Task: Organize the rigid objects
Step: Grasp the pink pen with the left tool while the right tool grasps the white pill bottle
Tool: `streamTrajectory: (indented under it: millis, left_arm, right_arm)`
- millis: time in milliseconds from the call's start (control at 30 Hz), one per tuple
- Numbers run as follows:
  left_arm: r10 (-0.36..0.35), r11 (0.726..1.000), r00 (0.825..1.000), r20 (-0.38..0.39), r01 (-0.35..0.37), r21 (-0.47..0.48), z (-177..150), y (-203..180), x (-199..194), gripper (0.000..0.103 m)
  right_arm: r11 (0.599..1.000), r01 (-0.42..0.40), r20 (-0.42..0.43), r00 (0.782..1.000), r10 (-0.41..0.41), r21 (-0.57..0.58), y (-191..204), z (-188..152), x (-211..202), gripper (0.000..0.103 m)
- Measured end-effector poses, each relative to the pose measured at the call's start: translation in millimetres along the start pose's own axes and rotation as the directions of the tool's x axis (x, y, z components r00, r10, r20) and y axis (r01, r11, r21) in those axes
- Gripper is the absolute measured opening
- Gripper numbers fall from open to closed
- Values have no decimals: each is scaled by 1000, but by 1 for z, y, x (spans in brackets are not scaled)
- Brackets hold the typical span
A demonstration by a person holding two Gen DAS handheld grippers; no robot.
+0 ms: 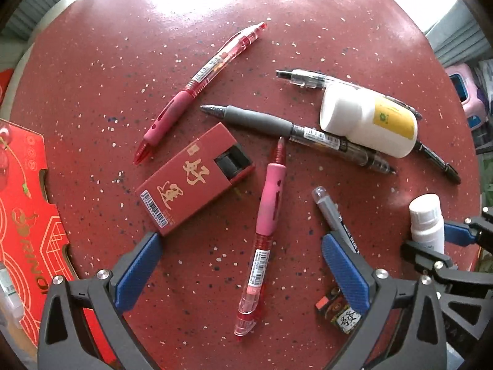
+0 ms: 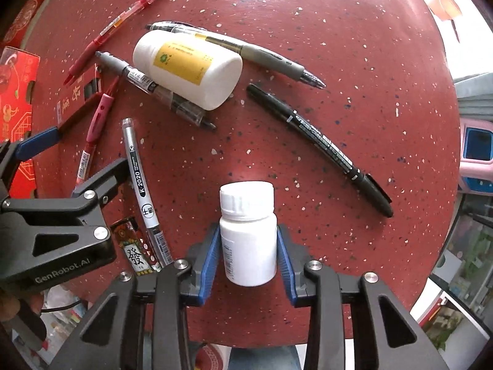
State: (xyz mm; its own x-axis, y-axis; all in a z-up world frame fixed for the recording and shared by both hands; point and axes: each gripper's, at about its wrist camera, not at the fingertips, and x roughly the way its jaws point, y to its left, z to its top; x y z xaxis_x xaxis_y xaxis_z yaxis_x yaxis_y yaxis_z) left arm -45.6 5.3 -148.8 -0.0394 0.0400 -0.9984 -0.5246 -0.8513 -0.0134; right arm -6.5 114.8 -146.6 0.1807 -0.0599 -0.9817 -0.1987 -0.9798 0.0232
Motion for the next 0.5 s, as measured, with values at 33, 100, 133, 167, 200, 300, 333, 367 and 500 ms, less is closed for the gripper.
streamTrajectory:
  millis: [33, 100, 133, 167, 200, 300, 333, 367, 500]
  left_arm:
    - [0, 1000, 1000, -12, 0, 2, 2, 0, 1, 103]
    - [1, 1000, 999, -38, -1, 1, 8, 2, 4, 103]
    - [-1, 1000, 999, -46, 1, 0, 10, 2, 4, 101]
    - [-5, 1000, 999, -46, 5, 5, 11, 1, 4, 99]
    - [-6, 1000, 999, -41, 7, 12, 11, 2, 6, 95]
    - [-11, 1000, 1000, -13, 11, 11, 18, -4, -6, 73]
    - [-13, 1000, 1000, -9, 13, -7, 18, -2, -8, 60]
    - [-19, 999, 1000, -2, 18, -26, 19, 0, -12, 53]
    - [-35, 998, 999, -29, 33, -54, 21, 6, -14, 11]
  right_arm:
    - [1000, -1, -1, 1000, 1, -1, 0, 0, 0, 37]
    - [1000, -1, -2, 1000, 1, 2, 4, 1, 2, 37]
    - [1000, 0, -2, 1000, 0, 1, 3, 2, 2, 37]
    - [1000, 0, -1, 1000, 0, -1, 2, 1, 1, 37]
    - [1000, 0, -2, 1000, 0, -6, 1, 0, -1, 35]
    - [1000, 7, -9, 1000, -7, -17, 6, 2, -2, 34]
    - [1000, 9, -10, 1000, -9, -19, 4, -1, -1, 34]
    - [1000, 10, -10, 1000, -11, -20, 3, -3, -1, 34]
    - [1000, 3, -10, 1000, -4, -23, -2, -9, -3, 34]
